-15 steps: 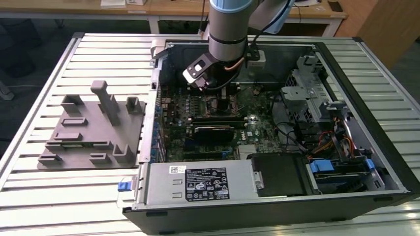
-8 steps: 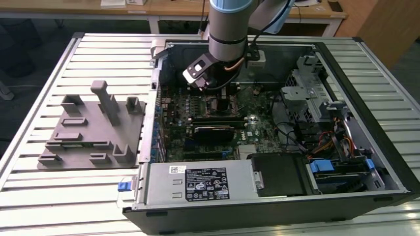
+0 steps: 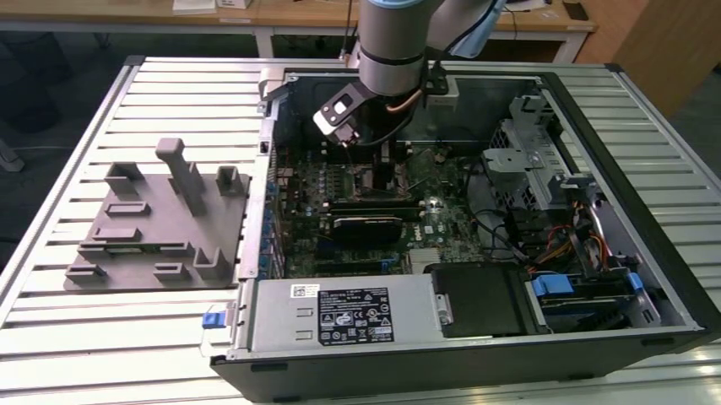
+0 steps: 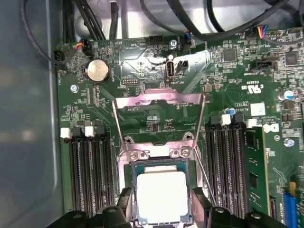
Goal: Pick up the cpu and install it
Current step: 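Place the cpu into insertion slot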
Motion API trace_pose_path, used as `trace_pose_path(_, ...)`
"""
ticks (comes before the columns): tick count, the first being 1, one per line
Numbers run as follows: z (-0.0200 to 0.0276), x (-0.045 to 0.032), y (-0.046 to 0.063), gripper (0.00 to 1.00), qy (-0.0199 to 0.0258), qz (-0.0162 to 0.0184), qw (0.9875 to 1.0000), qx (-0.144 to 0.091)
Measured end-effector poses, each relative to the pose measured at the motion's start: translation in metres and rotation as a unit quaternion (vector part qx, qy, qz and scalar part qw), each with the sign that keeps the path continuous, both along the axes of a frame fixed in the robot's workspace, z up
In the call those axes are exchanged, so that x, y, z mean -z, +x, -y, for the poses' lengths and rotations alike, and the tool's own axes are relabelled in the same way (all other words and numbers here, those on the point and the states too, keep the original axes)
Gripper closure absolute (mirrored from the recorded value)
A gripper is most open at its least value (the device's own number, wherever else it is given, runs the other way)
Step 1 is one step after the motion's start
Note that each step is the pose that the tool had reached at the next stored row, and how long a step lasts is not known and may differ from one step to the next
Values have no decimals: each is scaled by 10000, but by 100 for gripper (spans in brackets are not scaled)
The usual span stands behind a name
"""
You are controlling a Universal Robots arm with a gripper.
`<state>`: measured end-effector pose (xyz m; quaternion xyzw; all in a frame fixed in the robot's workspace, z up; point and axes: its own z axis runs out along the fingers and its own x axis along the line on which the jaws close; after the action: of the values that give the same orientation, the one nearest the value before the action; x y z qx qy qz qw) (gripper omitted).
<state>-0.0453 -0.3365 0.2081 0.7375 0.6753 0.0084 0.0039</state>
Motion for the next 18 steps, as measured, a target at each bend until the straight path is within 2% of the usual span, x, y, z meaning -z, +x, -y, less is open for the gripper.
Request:
trace_pose_path(8, 0, -11, 0, 41, 0, 0, 10000, 0)
trace_pose_path(9, 0, -12, 0, 47, 1, 0, 10000, 0)
trace_pose_path(10, 0, -13, 0, 47, 0, 0, 10000, 0)
trace_pose_path(12, 0, -14, 0, 59, 0, 0, 10000, 0)
trace_pose_path(15, 0, -16, 0, 65, 1, 0, 10000, 0)
trace_pose_path(18, 0, -18, 0, 82, 1, 0, 10000, 0)
